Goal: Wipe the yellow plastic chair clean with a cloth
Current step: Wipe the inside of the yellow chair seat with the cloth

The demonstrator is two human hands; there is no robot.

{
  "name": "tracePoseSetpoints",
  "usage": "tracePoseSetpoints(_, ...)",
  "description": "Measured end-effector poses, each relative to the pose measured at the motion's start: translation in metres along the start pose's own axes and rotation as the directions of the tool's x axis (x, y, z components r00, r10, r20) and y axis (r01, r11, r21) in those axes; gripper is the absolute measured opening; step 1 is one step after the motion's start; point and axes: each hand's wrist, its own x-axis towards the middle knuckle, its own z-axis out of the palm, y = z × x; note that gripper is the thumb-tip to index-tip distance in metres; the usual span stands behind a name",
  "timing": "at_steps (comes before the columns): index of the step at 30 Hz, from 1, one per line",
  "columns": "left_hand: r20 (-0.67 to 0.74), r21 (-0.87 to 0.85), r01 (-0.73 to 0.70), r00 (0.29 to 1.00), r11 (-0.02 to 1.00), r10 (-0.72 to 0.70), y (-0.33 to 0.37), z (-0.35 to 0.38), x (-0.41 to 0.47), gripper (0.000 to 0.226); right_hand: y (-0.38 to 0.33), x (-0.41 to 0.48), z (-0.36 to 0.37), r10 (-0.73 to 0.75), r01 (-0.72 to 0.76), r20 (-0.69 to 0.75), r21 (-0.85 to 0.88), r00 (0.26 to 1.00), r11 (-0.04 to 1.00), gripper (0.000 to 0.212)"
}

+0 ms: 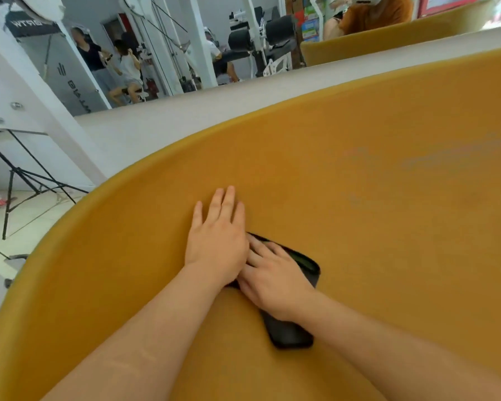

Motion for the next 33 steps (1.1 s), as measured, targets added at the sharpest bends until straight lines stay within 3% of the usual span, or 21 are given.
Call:
tracePoseSetpoints(2, -0.058, -0.073, 0.026, 0.998, 0.997, -0.030, 0.005, 0.014, -0.003, 0.061, 0.052, 0.000, -0.008, 0.022, -0.027, -0.027, -0.204, 0.999, 0.979, 0.047)
tracePoseSetpoints(4, -0.046, -0.138, 0.039, 0.998, 0.990, -0.045, 0.010, 0.026, -0.012, 0.063, 0.098, -0.002, -0.027, 0.207, -0.217, -0.067, -0.302, 0.976, 0.928, 0.048)
tracePoseSetpoints(7, 0.127, -0.111, -0.006, 0.992, 0.994, 0.020, 0.023, 0.046, -0.036, 0.066, 0.120, 0.006, -0.048, 0.543, -0.576, -0.195, -0.200, 0.816, 0.793, 0.051)
tracePoseSetpoints(9, 0.201, -0.086, -0.026, 0.979, 0.996, 0.043, 0.033, 0.056, -0.045, 0.070, 0.099, 0.019, -0.045, 0.675, -0.687, -0.138, -0.087, 0.725, 0.721, 0.053)
tracePoseSetpoints(10, 0.213, -0.083, -0.020, 0.976, 0.996, 0.037, 0.038, 0.057, -0.045, 0.072, 0.083, 0.018, -0.037, 0.643, -0.647, -0.073, -0.078, 0.763, 0.759, 0.053)
tracePoseSetpoints(12, 0.238, -0.071, -0.014, 0.971, 0.997, 0.030, 0.043, 0.055, -0.043, 0.078, 0.047, -0.002, -0.022, 0.424, -0.417, 0.110, -0.081, 0.899, 0.905, 0.056)
tracePoseSetpoints(14, 0.282, -0.020, -0.046, 0.958, 0.999, 0.049, 0.046, 0.053, -0.043, 0.082, 0.041, -0.036, -0.019, 0.237, -0.228, 0.280, -0.065, 0.930, 0.972, 0.063)
tracePoseSetpoints(17, 0.343, 0.019, -0.066, 0.938, 0.998, 0.055, 0.050, 0.051, -0.043, 0.088, 0.096, -0.061, -0.041, 0.071, -0.008, 0.289, -0.212, 0.955, 0.977, 0.058)
tracePoseSetpoints(19, 0.394, -0.005, -0.064, 0.917, 0.998, 0.061, 0.057, 0.048, -0.042, 0.092, 0.150, -0.060, -0.064, 0.064, 0.025, 0.211, -0.397, 0.975, 0.917, 0.052)
tracePoseSetpoints(21, 0.441, -0.047, -0.092, 0.892, 0.995, 0.103, 0.069, 0.046, -0.040, 0.093, 0.195, -0.046, -0.094, 0.216, -0.181, 0.012, -0.502, 0.976, 0.845, 0.053)
tracePoseSetpoints(22, 0.456, -0.063, -0.103, 0.882, 0.993, 0.120, 0.074, 0.046, -0.040, 0.094, 0.203, -0.034, -0.103, 0.317, -0.334, -0.117, -0.475, 0.941, 0.815, 0.052)
tracePoseSetpoints(24, 0.469, -0.079, -0.096, 0.875, 0.992, 0.122, 0.083, 0.048, -0.039, 0.096, 0.190, -0.015, -0.101, 0.530, -0.593, -0.270, -0.294, 0.804, 0.750, 0.053)
tracePoseSetpoints(25, 0.472, -0.078, -0.088, 0.874, 0.993, 0.114, 0.086, 0.048, -0.038, 0.098, 0.172, -0.016, -0.091, 0.591, -0.645, -0.266, -0.222, 0.761, 0.731, 0.055)
tracePoseSetpoints(26, 0.472, -0.073, -0.083, 0.875, 0.994, 0.108, 0.089, 0.049, -0.037, 0.099, 0.151, -0.026, -0.075, 0.572, -0.614, -0.233, -0.203, 0.787, 0.763, 0.056)
tracePoseSetpoints(27, 0.472, -0.065, -0.082, 0.875, 0.995, 0.103, 0.091, 0.048, -0.037, 0.100, 0.129, -0.043, -0.057, 0.484, -0.510, -0.163, -0.212, 0.860, 0.834, 0.054)
tracePoseSetpoints(29, 0.485, -0.054, -0.081, 0.869, 0.995, 0.097, 0.092, 0.047, -0.035, 0.101, 0.090, -0.085, -0.033, 0.244, -0.221, 0.083, -0.220, 0.966, 0.950, 0.047)
tracePoseSetpoints(31, 0.505, -0.063, -0.081, 0.857, 0.995, 0.101, 0.092, 0.044, -0.034, 0.101, 0.097, -0.096, -0.037, 0.030, 0.020, 0.248, -0.196, 0.968, 0.980, 0.041)
tracePoseSetpoints(33, 0.512, -0.069, -0.084, 0.852, 0.994, 0.108, 0.092, 0.042, -0.034, 0.102, 0.134, -0.076, -0.057, -0.087, 0.170, 0.275, -0.295, 0.957, 0.940, 0.036)
